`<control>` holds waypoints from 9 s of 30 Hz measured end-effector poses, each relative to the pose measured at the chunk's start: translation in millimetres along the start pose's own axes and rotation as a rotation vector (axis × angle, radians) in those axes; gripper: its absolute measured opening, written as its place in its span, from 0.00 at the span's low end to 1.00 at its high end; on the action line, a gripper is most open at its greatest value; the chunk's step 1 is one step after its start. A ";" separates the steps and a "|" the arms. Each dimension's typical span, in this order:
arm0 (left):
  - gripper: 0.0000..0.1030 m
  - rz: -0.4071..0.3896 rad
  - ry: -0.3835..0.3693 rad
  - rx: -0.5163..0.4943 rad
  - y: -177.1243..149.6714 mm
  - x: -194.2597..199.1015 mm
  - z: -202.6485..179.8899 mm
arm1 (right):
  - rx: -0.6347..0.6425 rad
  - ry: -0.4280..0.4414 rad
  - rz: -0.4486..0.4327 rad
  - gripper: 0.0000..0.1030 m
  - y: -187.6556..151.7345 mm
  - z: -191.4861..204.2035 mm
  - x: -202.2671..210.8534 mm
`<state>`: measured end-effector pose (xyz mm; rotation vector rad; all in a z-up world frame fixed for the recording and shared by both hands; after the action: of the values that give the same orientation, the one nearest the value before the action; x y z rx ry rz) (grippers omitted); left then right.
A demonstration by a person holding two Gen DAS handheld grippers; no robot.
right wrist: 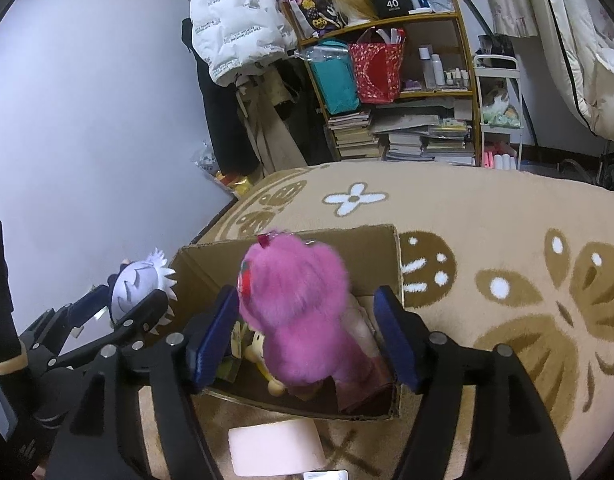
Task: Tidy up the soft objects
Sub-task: 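Open both tools to drop the doll and pink bear into the box, then move both tools back toward the roll cake plush and pompom on the rug, then grasp the pink-white roll cake plush with the left tool while the right tool grasps the white pompom, then carry the roll cake plush and white pompom up over the box, then open both tools to drop the roll cake plush and pompom into the box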
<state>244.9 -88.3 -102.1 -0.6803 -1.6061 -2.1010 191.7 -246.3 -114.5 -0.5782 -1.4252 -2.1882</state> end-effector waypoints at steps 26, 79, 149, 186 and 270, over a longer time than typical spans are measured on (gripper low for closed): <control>1.00 0.019 0.051 0.072 -12.5 44.0 47.7 | -0.005 -0.036 -0.013 1.00 -14.9 3.1 49.7; 1.00 0.248 -0.192 -0.107 -100.5 61.8 -15.7 | -0.164 -0.216 0.247 1.00 -139.3 -35.4 94.1; 0.29 0.352 -0.239 -0.163 -142.0 35.6 -59.1 | -0.398 -0.155 0.317 0.33 -155.6 -68.2 64.3; 0.27 0.078 -0.093 -0.006 -66.4 94.7 19.8 | -0.080 -0.070 -0.032 0.33 -72.6 8.3 116.0; 0.74 0.018 -0.084 -0.048 -8.3 3.0 -29.1 | 0.036 -0.015 -0.018 0.55 -2.0 5.1 2.9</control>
<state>233.8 -114.4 -113.1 -0.8061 -1.5914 -2.1307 188.7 -241.3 -112.4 -0.5727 -1.4797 -2.1719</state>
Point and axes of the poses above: each gripper's, at about its wrist camera, not at the fingertips, and x roughly against the way its jaws point, z to its left, y to its top, the point moved 10 cm from there along -x, roughly the way its jaws point, and after that the axes turned 5 degrees about y, right-handed, at the moved point
